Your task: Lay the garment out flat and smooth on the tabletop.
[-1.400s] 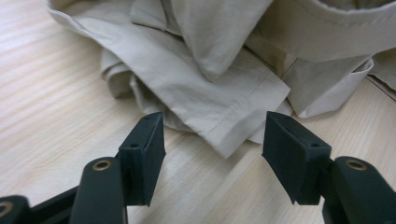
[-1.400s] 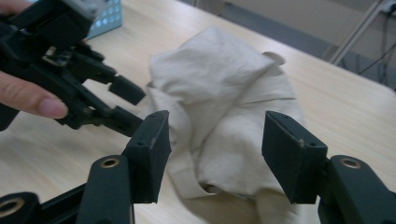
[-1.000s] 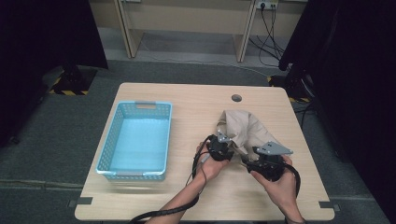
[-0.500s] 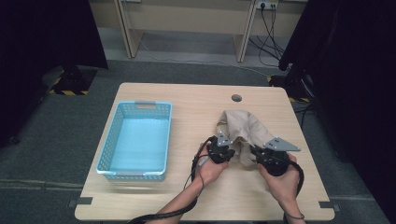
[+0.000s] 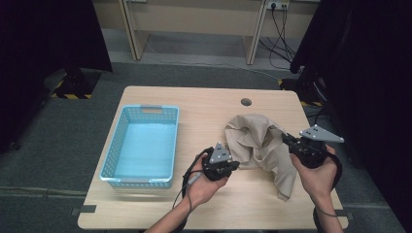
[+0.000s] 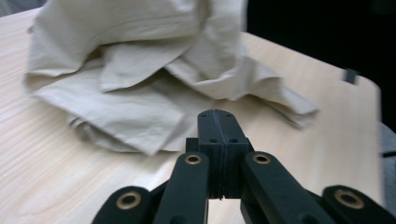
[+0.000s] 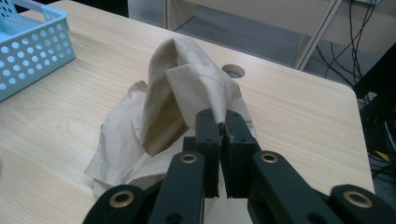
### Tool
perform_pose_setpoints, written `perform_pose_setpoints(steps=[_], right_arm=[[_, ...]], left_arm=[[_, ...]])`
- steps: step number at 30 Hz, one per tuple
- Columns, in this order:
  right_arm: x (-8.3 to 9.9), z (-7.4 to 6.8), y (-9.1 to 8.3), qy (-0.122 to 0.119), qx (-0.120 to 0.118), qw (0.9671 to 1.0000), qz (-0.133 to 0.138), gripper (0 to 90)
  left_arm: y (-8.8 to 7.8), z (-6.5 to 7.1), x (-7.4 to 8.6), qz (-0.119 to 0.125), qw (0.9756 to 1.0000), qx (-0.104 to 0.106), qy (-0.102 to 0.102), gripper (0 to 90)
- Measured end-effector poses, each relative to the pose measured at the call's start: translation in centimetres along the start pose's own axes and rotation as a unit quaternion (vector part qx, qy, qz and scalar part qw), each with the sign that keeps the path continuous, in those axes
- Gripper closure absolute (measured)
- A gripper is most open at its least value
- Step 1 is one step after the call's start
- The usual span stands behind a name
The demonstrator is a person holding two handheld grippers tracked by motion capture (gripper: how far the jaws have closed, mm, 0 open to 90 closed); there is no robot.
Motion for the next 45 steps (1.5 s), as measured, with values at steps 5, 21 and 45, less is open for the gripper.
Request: perform_pose_setpoints(steps=[5, 21, 45], right_arm=[[-0.2, -0.4, 0.5, -0.001, -0.007, 1.0, -0.001, 86.6], [-0.3, -0.8, 0.5, -0.003, -0.017, 0.9999, 0.0, 86.6], [-0.5, 0.3, -0.3, 0.003, -0.007, 0.9999, 0.007, 86.5]], left_arm=[[3.3, -1.9, 0.7, -0.034, 0.9974, -0.056, -0.031, 56.4], [8.8, -2.9, 0.1, -0.081, 0.9902, -0.1, -0.054, 39.1], [5.7, -0.7, -0.5, -0.056, 0.9972, -0.044, 0.021, 89.9]])
Point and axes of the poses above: each handheld gripper's, and its own axes: y roughly forward along the jaws, x roughly out of its underside, z roughly to its right, the point moved 2 cm from there along y, roughly forward along the jaws, and after that the axes turned 14 degrees about -y, right-handed, at the moved point
